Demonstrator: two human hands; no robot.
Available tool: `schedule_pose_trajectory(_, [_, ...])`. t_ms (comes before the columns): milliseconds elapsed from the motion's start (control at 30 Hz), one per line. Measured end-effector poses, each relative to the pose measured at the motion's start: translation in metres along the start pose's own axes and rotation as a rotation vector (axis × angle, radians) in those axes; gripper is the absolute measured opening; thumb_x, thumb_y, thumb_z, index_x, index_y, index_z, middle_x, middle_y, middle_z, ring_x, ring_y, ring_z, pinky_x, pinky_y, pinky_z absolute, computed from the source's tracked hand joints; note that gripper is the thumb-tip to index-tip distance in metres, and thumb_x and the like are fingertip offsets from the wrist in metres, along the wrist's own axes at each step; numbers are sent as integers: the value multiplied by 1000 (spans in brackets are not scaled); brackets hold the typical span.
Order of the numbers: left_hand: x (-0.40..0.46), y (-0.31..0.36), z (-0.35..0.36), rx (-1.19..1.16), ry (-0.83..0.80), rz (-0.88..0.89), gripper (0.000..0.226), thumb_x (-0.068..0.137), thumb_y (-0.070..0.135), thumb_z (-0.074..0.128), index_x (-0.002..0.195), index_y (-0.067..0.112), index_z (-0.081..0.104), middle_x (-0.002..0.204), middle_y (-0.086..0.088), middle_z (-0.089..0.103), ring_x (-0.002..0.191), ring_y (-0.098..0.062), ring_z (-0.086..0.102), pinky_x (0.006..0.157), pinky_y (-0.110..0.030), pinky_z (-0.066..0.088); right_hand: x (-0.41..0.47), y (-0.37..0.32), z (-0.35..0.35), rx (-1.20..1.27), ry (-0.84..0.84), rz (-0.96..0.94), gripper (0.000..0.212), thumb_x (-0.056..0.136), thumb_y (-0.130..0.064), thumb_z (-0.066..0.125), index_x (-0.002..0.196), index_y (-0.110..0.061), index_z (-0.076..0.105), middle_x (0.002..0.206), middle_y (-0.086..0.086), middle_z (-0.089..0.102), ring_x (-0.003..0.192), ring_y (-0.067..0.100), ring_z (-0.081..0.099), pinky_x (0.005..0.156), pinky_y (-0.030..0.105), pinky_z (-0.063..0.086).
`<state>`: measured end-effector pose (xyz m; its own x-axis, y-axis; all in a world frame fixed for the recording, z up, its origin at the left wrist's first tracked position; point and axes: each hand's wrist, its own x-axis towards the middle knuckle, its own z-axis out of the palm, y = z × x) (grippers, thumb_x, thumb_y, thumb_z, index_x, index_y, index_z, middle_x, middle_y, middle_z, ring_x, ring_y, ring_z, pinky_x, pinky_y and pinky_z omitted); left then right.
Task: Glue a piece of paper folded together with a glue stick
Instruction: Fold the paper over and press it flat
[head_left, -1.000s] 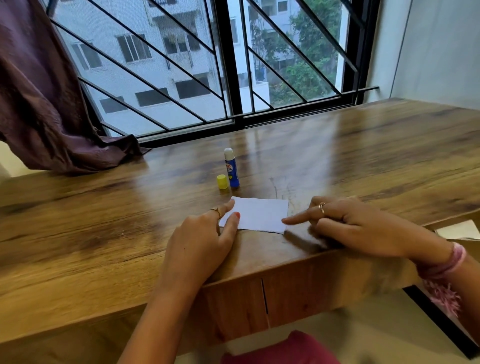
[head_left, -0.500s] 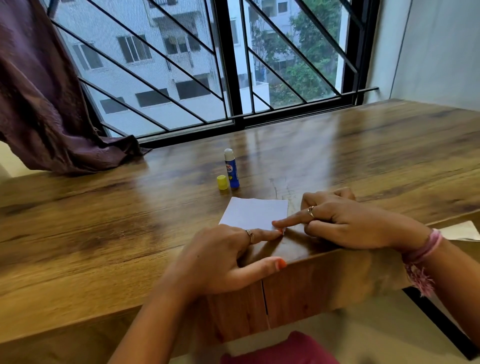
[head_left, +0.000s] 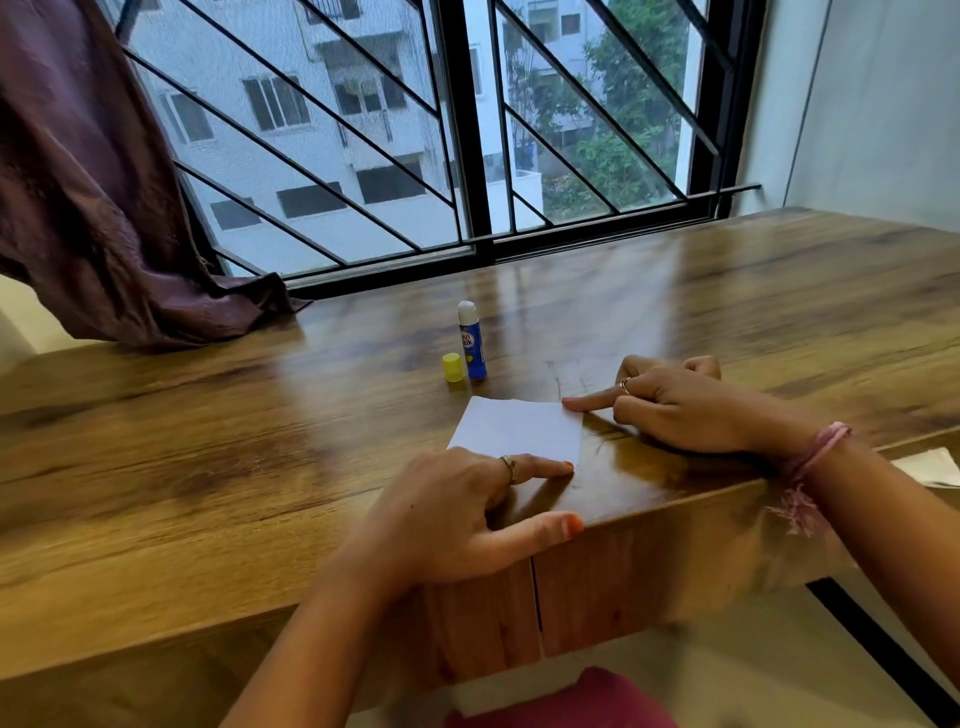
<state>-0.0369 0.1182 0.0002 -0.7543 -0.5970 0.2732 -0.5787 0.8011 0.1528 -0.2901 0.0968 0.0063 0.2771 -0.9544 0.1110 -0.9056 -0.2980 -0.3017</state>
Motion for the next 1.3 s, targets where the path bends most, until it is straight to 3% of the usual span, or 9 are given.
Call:
schedule_pose_trajectory(200, [0,-3,3,-34,17,16,61,81,79,27,132,50,44,49,4,41,56,-6,48,56,-14,35,0,2,1,23,-3,-4,40,96,-36,31,104,-73,42,90,-17,44,95,-6,41,72,32,13])
schedule_pose_trajectory(333, [-2,-4,4,-67,24,18,61,81,79,27,131,49,45,48,6,40,57,-4,49,57,-11,34,-3,3,-2,158,7,-54,43,97,-30,35,107,-72,40,91,-10,50,94,-1,47,98,41,26])
schedule_pose_trajectory(500, [-2,-6,5,-90,26,14,60,82,78,31,131,48,46,47,7,37,56,-3,48,59,-9,35,-10,-3,1,180,133,-31,33,93,-33,46,112,-59,46,103,-15,54,93,-1,52,101,49,34])
schedule_pose_trajectory(667, [-2,-6,6,-80,29,6,57,82,77,33,131,49,45,47,6,36,54,-5,46,57,-11,34,-24,-20,11,98,185,-89,31,94,-39,43,123,-47,50,122,-24,45,115,-1,41,92,31,17])
schedule_pose_trajectory(800, [-3,-5,7,-111,54,-6,48,85,72,36,125,47,46,49,4,42,51,-9,47,52,-15,35,-28,-35,18,79,103,-176,37,98,-41,32,134,-45,42,140,-25,38,124,-7,29,99,29,11])
schedule_pose_trajectory(933, [-3,-9,12,-171,241,-191,29,87,58,43,103,36,50,50,5,48,46,-7,47,47,-20,32,-23,-44,27,-6,29,-217,43,99,-41,27,142,-45,29,150,-29,25,130,-14,17,105,24,1])
schedule_pose_trajectory(1067, [-2,-17,15,-66,421,-486,18,89,37,55,104,30,50,57,8,51,52,-2,49,48,-22,36,-21,-43,32,-125,-44,-232,46,99,-44,19,145,-44,22,153,-28,16,138,-12,6,112,31,-4])
schedule_pose_trajectory(1167, [-2,-19,16,-39,413,-610,25,87,39,55,109,29,50,71,11,54,69,-7,55,65,-32,50,-22,-39,30,-115,-73,-236,47,98,-47,15,145,-44,21,153,-29,13,139,-12,4,111,30,-7])
schedule_pose_trajectory(1300, [0,-20,16,-30,392,-681,27,86,40,55,110,28,52,84,10,56,84,-15,57,79,-39,52,-23,-32,26,-112,-99,-224,47,98,-47,14,145,-45,19,152,-31,11,136,-16,1,109,26,-9])
